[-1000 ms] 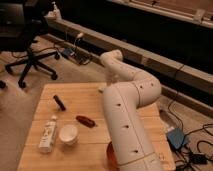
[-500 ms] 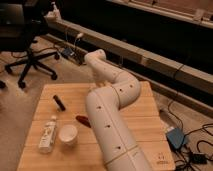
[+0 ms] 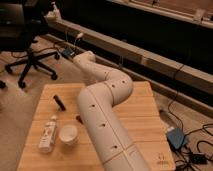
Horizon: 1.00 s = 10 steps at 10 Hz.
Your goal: Wipe the white sponge on the table
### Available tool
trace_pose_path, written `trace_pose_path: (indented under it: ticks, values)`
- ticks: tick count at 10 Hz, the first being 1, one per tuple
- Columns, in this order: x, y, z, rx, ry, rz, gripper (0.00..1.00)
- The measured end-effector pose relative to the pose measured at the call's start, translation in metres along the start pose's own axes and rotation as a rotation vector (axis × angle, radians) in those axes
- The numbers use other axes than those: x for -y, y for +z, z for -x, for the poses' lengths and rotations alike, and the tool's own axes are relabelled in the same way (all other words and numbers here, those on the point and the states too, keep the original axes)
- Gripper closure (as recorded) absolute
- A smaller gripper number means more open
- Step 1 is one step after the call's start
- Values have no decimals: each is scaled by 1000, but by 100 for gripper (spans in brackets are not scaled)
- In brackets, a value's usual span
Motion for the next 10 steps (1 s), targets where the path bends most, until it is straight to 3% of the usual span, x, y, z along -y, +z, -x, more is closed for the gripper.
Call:
trace_pose_path:
  ticks: [3,6,10]
  values:
    - [-15,-2,-45,-16,-45,10,100]
    - [-21,6,-106,-50,-74,4,100]
    - [7,23,-190,-131,15,2,100]
